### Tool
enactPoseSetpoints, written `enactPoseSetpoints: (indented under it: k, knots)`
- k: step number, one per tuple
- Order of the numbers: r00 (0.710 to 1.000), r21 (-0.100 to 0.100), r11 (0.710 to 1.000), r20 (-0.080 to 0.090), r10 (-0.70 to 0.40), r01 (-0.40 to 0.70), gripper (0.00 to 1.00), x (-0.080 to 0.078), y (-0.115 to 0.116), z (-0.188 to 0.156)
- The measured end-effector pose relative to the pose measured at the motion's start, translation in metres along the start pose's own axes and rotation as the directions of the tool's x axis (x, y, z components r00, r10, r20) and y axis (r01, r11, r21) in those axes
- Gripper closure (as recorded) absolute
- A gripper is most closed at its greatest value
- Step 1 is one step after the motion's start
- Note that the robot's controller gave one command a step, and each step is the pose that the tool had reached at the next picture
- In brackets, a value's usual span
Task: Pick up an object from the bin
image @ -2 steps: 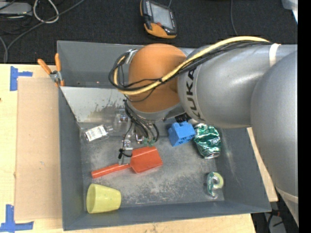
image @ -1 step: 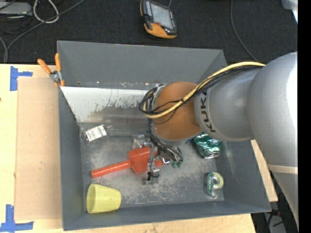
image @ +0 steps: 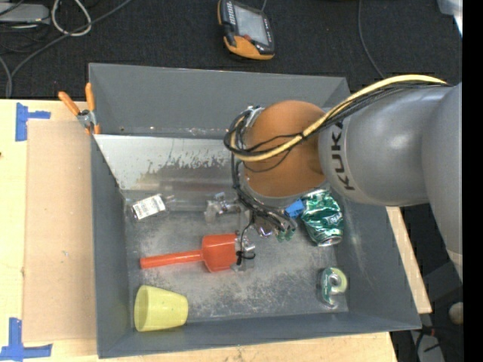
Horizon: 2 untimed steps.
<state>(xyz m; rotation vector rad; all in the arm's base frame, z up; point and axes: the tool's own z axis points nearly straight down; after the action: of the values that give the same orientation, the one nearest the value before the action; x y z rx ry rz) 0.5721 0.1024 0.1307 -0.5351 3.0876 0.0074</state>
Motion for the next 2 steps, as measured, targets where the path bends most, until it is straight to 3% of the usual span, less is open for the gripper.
enactPoseSetpoints:
  k: [1,2]
  knots:
    - [0.999,0.000,0.999,-0.022,0.038,-0.038,0.00,0.012,-0.020,0.032]
    - [0.998,-0.001,0.998,-0.008,0.068,-0.068,0.00,0.010,-0.024,0.062]
